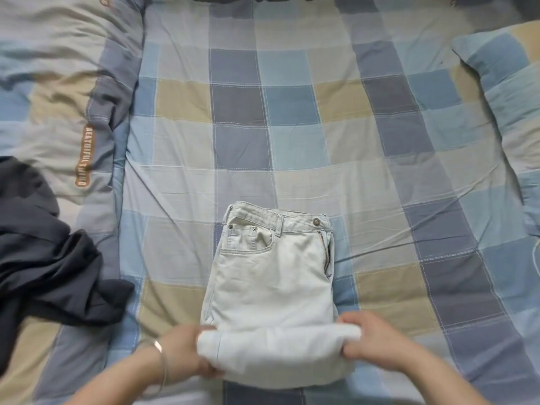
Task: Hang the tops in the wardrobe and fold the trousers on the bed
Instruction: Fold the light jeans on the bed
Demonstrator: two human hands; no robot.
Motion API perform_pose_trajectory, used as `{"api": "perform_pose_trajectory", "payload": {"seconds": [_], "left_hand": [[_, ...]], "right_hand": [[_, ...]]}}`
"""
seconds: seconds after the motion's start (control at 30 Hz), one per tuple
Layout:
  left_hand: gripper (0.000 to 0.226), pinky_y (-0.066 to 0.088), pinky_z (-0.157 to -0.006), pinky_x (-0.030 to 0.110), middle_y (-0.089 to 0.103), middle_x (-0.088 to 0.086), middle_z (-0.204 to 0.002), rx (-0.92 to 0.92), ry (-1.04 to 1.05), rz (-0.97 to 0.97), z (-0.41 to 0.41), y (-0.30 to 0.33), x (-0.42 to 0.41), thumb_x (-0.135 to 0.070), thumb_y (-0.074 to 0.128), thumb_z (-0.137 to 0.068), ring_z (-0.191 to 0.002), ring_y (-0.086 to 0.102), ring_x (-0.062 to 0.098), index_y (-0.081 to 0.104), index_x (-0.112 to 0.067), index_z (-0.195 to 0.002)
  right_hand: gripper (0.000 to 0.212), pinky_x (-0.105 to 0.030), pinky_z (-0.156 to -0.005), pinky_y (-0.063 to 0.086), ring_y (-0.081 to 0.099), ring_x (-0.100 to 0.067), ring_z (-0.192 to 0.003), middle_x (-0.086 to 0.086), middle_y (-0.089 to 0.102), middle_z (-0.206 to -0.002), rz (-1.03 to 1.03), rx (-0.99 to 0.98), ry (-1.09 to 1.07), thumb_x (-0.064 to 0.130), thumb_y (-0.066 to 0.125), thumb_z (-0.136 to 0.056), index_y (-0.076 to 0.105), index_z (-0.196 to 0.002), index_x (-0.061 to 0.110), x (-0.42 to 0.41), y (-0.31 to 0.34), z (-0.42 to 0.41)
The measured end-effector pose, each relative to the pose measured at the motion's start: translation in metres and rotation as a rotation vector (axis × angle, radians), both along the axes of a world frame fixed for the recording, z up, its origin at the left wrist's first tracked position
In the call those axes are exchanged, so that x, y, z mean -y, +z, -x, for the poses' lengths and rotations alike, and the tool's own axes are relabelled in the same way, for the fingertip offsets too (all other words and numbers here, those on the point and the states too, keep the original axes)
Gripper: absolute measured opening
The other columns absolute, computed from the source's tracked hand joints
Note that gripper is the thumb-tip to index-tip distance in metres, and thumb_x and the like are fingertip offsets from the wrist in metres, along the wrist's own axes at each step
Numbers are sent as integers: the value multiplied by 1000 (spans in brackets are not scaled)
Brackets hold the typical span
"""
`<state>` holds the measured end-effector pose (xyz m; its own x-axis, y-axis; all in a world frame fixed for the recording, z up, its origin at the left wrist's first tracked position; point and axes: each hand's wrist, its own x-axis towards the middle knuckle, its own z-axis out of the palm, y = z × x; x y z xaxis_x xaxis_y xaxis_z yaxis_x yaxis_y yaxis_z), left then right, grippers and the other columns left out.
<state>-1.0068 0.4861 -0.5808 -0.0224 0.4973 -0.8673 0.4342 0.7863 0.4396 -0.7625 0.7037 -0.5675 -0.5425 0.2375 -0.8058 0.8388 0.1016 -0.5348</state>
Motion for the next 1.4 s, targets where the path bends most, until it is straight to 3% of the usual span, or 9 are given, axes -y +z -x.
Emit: {"api": "perform_pose_trajectory", "payload": {"seconds": [0.07,0.23,0.37,0.43,0.57,0.73,0.9,1.13,1.4], "left_hand": [[23,44,-66,8,67,-22,-66,-6,50,26,25,-3,-32,-26,81,-66,-63,57,-11,60,-32,-71],[76,46,-79,26,70,1,-97,-3,315,23,72,-17,-103,-60,71,-27,-90,63,17,70,-18,-90],[29,50,-70,23,68,0,-94,32,917,-167,57,-62,-123,-44,68,-81,-77,62,15,62,-20,-96],[24,48,-57,17,67,-1,-90,-60,987,-243,40,-85,-119,-37,63,-86,-73,61,12,62,-17,-100],[28,43,-72,29,65,-2,-93,-306,902,-290,30,-101,-109,-45,64,-82,-88,61,21,60,-21,-96],[45,51,-89,36,69,-10,-100,-52,797,-299,35,-87,-96,-46,74,-66,-92,66,11,60,-28,-104],[38,48,-85,30,63,-10,-105,-250,937,-437,33,-89,-97,-34,71,-80,-96,60,11,50,-29,-112],[56,42,-70,14,60,-19,-104,52,917,-322,30,-86,-84,-39,73,-72,-92,58,0,46,-30,-119],[46,40,-84,29,64,-2,-115,-353,740,-348,7,-93,-74,-38,56,-90,-111,57,25,45,-28,-133]], "right_hand": [[23,-15,-56,44,55,-4,-61,10,63,-65,-25,-58,-152,16,70,-53,65,-70,29,-24,-7,15],[47,-4,-53,45,56,-9,-70,-1,61,-87,-99,-259,-679,1,74,-75,54,-113,18,-70,-46,51],[83,-40,-93,51,63,-21,-106,-3,58,-128,137,-301,-1090,51,79,-63,46,-133,21,-68,-103,56],[69,-46,-93,50,66,-23,-101,-4,68,-115,154,-286,-1148,56,75,-62,60,-119,20,-52,-120,52],[75,-46,-92,50,68,-26,-96,-6,73,-102,119,-240,-1101,64,77,-50,69,-104,13,-38,-123,44],[59,-22,-59,52,70,-10,-75,1,73,-90,66,-200,-743,34,73,-53,65,-107,12,-31,-92,40],[33,-27,-73,44,59,-13,-89,10,62,-95,-295,-215,-667,28,70,-81,53,-109,24,-41,-88,67],[44,-38,-90,48,62,-19,-98,5,64,-105,-119,-18,-686,45,69,-77,56,-113,23,-40,-106,68],[16,-30,-72,39,57,-23,-86,11,56,-84,-358,-100,-806,27,58,-90,49,-98,16,5,-99,55]]}}
